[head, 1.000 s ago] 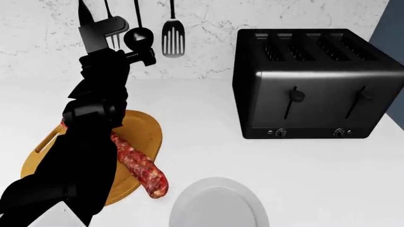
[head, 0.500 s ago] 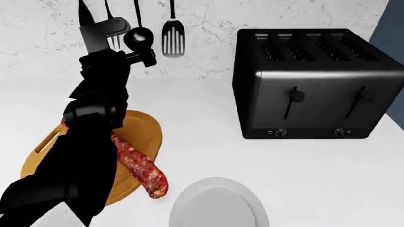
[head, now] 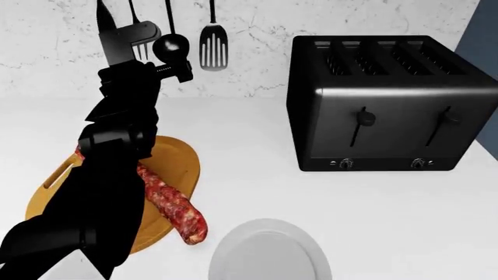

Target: Pick the salami from the plate and place it on the cutting board. Then pick the condiment bottle from the cabinet and place it next to the cutting board.

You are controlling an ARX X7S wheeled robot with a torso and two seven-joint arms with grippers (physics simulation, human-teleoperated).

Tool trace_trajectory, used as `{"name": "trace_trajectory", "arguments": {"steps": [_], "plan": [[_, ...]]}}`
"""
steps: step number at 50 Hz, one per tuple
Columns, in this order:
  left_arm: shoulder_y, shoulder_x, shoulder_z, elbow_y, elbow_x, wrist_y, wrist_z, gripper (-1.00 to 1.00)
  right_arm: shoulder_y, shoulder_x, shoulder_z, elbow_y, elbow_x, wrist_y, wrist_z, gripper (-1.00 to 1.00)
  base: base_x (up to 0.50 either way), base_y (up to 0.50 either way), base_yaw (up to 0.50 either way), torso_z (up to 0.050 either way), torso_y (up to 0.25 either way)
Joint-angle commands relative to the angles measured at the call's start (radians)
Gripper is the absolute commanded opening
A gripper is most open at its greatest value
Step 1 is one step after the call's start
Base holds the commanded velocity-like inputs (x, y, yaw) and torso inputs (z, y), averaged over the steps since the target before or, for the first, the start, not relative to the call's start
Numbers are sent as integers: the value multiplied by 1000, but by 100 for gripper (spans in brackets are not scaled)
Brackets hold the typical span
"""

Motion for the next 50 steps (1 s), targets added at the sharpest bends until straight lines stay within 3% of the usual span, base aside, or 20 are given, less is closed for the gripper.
{"name": "trace_trajectory", "arguments": {"steps": [1, 17, 18, 36, 50], "plan": [[1, 0, 1, 0, 0, 1, 5, 100, -53, -3, 13, 51, 10, -14, -38, 100, 0, 0, 0, 0, 0], [0, 0, -4, 0, -2, 3, 8, 100, -142, -29, -8, 156, 55, 51, -87, 100, 0, 0, 0, 0, 0], [0, 0, -5, 0, -2, 3, 8, 100, -148, -30, -4, 163, 62, 54, -78, -100, 0, 0, 0, 0, 0], [1, -2, -7, 0, -1, 2, 5, 100, -151, -17, 1, 130, 77, 75, -44, -100, 1, 0, 0, -2, 0], [1, -2, -8, 0, 0, 3, 6, 100, -13, 12, 2, -117, 9, 16, -61, -100, 0, 0, -1, -2, 0]]}}
